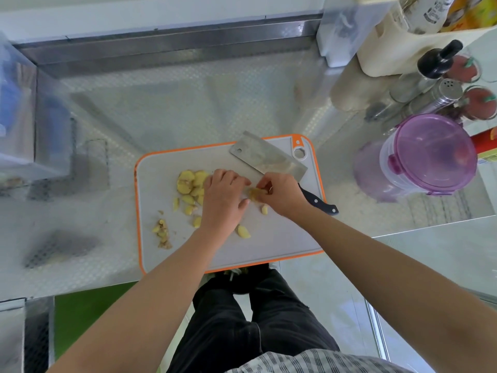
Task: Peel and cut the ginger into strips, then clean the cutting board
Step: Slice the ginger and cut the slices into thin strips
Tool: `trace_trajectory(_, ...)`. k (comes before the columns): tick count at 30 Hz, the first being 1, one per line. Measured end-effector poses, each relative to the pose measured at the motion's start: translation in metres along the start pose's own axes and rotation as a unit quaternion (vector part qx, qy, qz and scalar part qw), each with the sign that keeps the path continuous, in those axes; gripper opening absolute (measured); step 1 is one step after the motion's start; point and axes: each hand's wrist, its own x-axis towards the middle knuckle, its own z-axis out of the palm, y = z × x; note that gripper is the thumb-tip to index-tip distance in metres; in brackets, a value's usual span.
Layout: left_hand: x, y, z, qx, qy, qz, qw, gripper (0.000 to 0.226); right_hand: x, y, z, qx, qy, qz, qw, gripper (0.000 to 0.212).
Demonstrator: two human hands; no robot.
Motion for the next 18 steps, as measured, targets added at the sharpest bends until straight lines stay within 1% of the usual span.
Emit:
trace_trajectory(2,0.0,-0.009,-0.007,0.004,0.028,-0.027,0.999,0.04,0.012,-0.012,-0.01,0.073,0.019,0.017,0.997,0.016)
trace_trajectory(4,-0.001,-0.021,-0.014,0.004,0.051,-0.055,0.997,0.036,0.026,-0.029,-0.015,0.091,0.029,0.011,0.995,0.018)
trace_trajectory(6,-0.003,-0.033,-0.018,-0.004,0.06,-0.071,0.996,0.028,0.036,-0.043,-0.01,0.08,0.022,-0.006,0.997,0.021)
trace_trajectory(8,-0.007,-0.042,-0.021,-0.03,0.066,-0.08,0.994,0.019,0.042,-0.048,0.002,0.045,0.01,-0.014,0.999,0.025)
trace_trajectory(9,-0.01,-0.045,-0.023,-0.043,0.069,-0.08,0.994,0.018,0.042,-0.048,0.007,0.009,0.007,-0.013,1.0,0.021)
trace_trajectory(10,-0.012,-0.047,-0.024,-0.051,0.069,-0.08,0.993,0.021,0.041,-0.048,0.012,-0.027,0.013,-0.016,0.999,0.017)
trace_trajectory(12,-0.016,-0.051,-0.027,-0.052,0.06,-0.082,0.993,0.024,0.038,-0.047,0.016,-0.074,0.04,-0.042,0.996,0.031)
trace_trajectory(13,-0.017,-0.053,-0.029,-0.048,0.053,-0.081,0.994,0.025,0.035,-0.049,0.017,-0.077,0.058,-0.067,0.993,0.034)
trace_trajectory(16,-0.02,-0.058,-0.032,-0.024,0.022,-0.05,0.998,0.036,0.021,-0.052,0.019,-0.063,0.099,-0.123,0.985,0.018)
trace_trajectory(18,-0.022,-0.059,-0.032,0.001,0.003,-0.022,1.0,0.041,0.009,-0.049,0.025,-0.069,0.085,-0.127,0.986,0.018)
